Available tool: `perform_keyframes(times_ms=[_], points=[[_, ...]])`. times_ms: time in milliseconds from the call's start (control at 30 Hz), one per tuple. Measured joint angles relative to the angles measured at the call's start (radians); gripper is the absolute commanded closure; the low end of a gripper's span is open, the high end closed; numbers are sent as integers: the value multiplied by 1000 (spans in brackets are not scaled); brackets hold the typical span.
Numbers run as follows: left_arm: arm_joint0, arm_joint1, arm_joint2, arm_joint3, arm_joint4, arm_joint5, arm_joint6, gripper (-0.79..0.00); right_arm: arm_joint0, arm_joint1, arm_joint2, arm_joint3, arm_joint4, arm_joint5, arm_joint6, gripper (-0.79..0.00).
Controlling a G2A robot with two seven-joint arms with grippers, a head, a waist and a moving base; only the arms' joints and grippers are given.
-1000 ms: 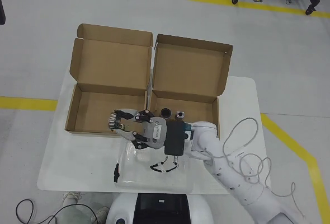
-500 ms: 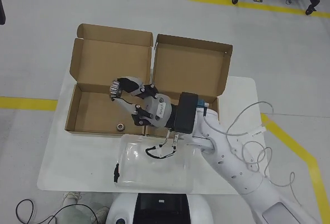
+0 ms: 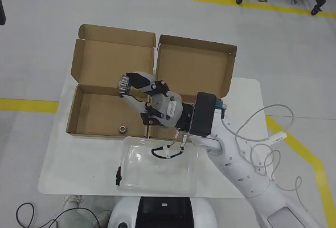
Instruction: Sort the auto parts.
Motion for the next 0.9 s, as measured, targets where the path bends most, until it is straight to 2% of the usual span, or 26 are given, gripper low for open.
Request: perform_keyframes(times_ms=[400,567,900], points=[[0,0,0,0,0,0,0,-785,0,-10,-26,17,-76,45,107,0],[0,0,0,0,0,0,0,-785,7,-16,-48,83,-95,51,171,0],[0,0,0,0,0,0,0,-785,55,-37,-97,249,-117,87,372,0]])
